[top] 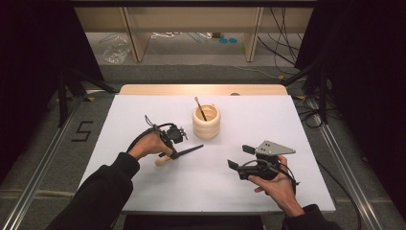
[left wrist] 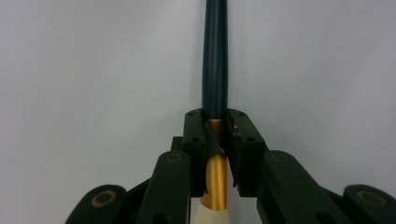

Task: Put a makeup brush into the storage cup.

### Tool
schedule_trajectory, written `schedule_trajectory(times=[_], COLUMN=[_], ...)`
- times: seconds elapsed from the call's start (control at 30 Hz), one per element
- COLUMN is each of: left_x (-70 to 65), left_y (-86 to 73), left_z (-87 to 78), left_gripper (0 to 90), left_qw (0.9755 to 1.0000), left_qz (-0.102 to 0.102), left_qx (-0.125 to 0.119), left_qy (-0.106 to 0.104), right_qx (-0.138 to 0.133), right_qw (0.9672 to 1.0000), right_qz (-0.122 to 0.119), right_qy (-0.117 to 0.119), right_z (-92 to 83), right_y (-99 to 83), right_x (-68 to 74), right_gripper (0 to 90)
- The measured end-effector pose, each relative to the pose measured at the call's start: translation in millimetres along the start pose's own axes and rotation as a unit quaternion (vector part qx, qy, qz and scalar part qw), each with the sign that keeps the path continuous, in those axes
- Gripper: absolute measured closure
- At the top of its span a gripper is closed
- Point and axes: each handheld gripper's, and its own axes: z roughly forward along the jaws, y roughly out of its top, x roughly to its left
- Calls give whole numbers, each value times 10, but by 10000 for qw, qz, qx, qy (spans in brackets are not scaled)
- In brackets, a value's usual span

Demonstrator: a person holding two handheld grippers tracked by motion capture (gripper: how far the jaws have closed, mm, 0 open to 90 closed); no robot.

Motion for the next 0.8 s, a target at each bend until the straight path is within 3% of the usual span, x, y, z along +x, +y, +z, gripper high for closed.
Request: schedule_trajectory(times=[0.43, 0.6, 0.7, 0.73, 0.8], left_x=[-43, -68, -107, -123, -153], left_y=[-19, -38, -56, -62, -65], left_z=[-34, -88, -128, -142, -172], left_gripper=[788, 788, 787, 787, 787], left_qw=[9998, 9997, 9995, 9995, 9993], left_qz=[186, 259, 309, 310, 352], left_qx=[0, -51, -90, -104, -100], left_qy=[-16, 3, -1, -10, 51], right_qx=[18, 33, 42, 110, 57], right_qw=[10000, 10000, 9999, 9999, 9998], right_qz=[59, -41, 31, -71, -150], right_qy=[54, -20, 98, 1, 77], right_z=[1, -7, 6, -12, 7], right_y=[0, 5, 4, 13, 15], right_x=[11, 3, 17, 14, 20], right_gripper=[206, 206, 206, 205, 204])
